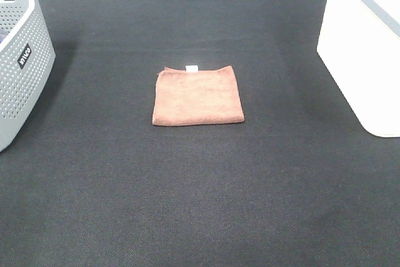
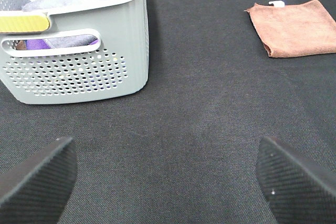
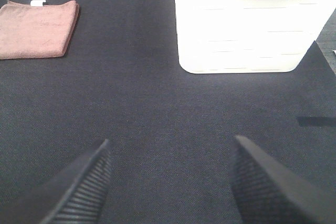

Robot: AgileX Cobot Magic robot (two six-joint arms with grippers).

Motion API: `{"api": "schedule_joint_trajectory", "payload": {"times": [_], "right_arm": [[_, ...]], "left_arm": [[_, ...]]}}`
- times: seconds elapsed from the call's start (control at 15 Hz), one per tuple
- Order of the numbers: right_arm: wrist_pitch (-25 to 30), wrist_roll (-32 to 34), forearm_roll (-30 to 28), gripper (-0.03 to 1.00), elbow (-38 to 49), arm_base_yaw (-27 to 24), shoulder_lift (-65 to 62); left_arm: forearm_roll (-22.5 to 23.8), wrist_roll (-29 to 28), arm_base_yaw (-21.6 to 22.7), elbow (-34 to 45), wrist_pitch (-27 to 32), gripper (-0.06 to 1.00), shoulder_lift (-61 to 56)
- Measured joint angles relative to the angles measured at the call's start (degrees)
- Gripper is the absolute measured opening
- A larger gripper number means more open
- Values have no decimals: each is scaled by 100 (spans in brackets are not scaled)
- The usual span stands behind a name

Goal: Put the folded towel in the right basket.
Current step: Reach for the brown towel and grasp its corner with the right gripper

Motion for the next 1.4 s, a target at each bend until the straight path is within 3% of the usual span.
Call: {"api": "schedule_joint_trajectory", "payload": {"times": [1.4], "right_arm": [[-46, 0, 0, 62, -23, 0, 92]], "left_arm": [[0, 0, 0, 0, 0, 88, 0]]}}
